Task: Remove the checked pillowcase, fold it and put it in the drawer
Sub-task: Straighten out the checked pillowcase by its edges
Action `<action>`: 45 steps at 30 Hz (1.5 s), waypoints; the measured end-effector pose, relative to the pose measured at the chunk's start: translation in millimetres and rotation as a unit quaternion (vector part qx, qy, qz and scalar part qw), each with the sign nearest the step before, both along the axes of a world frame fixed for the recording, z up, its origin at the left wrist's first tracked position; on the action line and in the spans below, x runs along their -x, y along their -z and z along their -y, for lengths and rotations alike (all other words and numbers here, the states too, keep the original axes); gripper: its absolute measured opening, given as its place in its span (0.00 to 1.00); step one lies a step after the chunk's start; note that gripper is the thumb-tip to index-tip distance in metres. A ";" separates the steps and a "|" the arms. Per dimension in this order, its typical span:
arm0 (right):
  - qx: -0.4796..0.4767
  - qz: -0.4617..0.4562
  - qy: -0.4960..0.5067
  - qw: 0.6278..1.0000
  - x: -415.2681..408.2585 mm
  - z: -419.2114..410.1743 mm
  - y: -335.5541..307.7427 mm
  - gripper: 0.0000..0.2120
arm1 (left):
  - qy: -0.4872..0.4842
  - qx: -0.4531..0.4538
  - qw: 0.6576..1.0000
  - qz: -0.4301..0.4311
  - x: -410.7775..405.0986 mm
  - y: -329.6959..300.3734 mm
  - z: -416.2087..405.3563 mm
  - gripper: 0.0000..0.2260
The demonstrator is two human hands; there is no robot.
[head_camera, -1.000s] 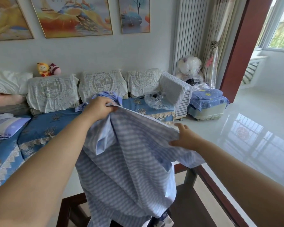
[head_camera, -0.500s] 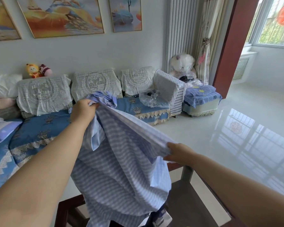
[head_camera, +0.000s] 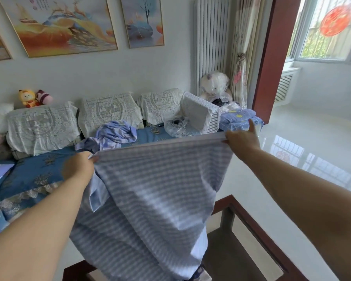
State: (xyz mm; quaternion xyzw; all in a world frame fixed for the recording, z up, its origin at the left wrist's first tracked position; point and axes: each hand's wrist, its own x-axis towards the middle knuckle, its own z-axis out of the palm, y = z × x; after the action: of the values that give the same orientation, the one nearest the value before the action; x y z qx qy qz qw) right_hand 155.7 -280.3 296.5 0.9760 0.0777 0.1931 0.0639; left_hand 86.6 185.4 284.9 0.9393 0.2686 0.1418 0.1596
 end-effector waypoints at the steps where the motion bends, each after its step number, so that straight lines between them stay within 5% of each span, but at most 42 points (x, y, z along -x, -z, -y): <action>1: -0.004 0.041 -0.023 0.999 -5.4 0.4 -13.2 0.13 | -0.003 0.009 1.000 -0.021 0.3 -1.6 0.9 0.15; 5: 0.001 0.011 -0.114 0.993 -14.0 -6.3 -46.5 0.14 | -0.021 0.052 0.997 0.057 5.5 -8.3 -2.8 0.14; 10: 0.085 -0.102 -0.039 0.990 -11.5 -18.2 -70.0 0.18 | -0.074 0.098 0.953 0.276 -1.0 -81.6 16.0 0.10; 13: 0.062 -0.060 -0.003 0.996 -9.3 -27.9 -88.1 0.17 | -0.078 0.129 0.908 0.391 -9.7 -141.9 30.8 0.12; 18: 0.015 0.029 0.076 0.997 0.9 -21.0 -129.5 0.10 | -0.060 0.118 0.912 0.389 -13.8 -170.7 37.8 0.12; 24: -0.024 0.176 0.109 0.978 -1.6 -31.7 -229.1 0.34 | -0.059 0.111 0.840 0.528 -15.9 -227.0 33.2 0.13; 30: 0.006 0.177 0.146 0.973 16.6 -37.1 -278.5 0.04 | -0.036 0.076 0.882 0.464 0.3 -245.9 23.7 0.09; 33: -0.034 0.317 0.076 0.945 20.3 -35.2 -289.1 0.09 | -0.064 0.090 0.838 0.534 7.7 -245.2 21.2 0.10; 35: -0.104 0.369 0.027 0.923 22.5 -37.7 -305.7 0.13 | -0.050 0.100 0.846 0.521 7.2 -255.9 14.2 0.12; 38: -0.120 0.341 0.047 0.931 25.5 -37.0 -314.4 0.15 | -0.008 0.091 0.888 0.452 4.0 -258.9 7.6 0.11; 45: -0.051 0.222 0.103 0.968 31.8 -6.2 -272.9 0.20 | 0.016 0.124 0.906 0.406 -17.5 -209.6 33.2 0.09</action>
State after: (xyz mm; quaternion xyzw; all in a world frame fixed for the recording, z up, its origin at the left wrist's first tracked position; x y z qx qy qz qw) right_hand 123.9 -274.1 569.3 0.9136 -0.0497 0.4006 0.0491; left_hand 104.2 152.2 494.5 0.7777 0.1807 0.4736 0.3719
